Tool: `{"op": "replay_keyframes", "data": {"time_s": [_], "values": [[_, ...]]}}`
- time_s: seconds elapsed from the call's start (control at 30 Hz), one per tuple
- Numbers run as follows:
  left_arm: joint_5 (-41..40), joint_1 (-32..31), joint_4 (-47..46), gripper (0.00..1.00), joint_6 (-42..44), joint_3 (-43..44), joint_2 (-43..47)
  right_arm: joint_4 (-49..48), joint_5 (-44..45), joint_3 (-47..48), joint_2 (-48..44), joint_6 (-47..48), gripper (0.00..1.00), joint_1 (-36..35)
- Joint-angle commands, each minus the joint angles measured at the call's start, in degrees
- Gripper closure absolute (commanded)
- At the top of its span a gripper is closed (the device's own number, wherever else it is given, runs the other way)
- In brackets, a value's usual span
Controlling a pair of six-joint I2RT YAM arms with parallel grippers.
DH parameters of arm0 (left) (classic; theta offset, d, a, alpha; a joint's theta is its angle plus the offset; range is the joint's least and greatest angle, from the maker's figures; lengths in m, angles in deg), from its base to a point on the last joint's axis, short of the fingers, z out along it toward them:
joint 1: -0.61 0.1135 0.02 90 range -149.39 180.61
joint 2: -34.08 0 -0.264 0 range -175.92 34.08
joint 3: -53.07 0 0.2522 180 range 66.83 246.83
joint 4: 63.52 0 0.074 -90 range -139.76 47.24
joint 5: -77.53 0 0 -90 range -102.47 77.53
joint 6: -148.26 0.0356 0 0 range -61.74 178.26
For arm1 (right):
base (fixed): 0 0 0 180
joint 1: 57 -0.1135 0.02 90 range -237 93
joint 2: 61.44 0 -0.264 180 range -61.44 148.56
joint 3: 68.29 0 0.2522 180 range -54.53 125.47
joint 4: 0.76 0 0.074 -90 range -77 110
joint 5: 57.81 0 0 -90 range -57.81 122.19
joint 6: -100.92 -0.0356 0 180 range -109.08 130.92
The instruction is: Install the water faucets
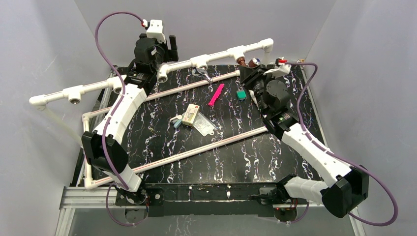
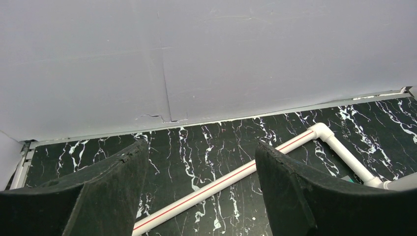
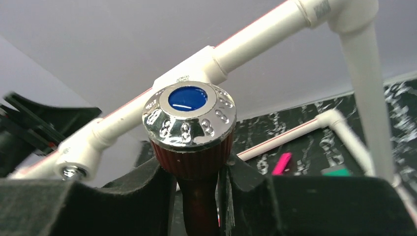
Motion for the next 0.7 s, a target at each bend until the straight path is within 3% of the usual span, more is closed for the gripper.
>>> {"op": "replay_keyframes", "data": {"time_s": [0.0,0.43,0.67], "values": [[1.19,-0.79,13.79,0.24,-0.02,-5.41,-3.48,1.28,4.25,1.96,-1.49,-26.59,0.99,0.29],[1.51,-0.79,13.53,0.24,-0.41,-6.06,-2.71,-1.58,-3.35,-2.36,-0.11,-57.65,0.99,0.51],[1.84,-0.79,13.3,0.24,-0.45,-6.13,-2.99,-3.83,-7.98,-1.59,0.46,-61.53,0.99,0.55]]}}
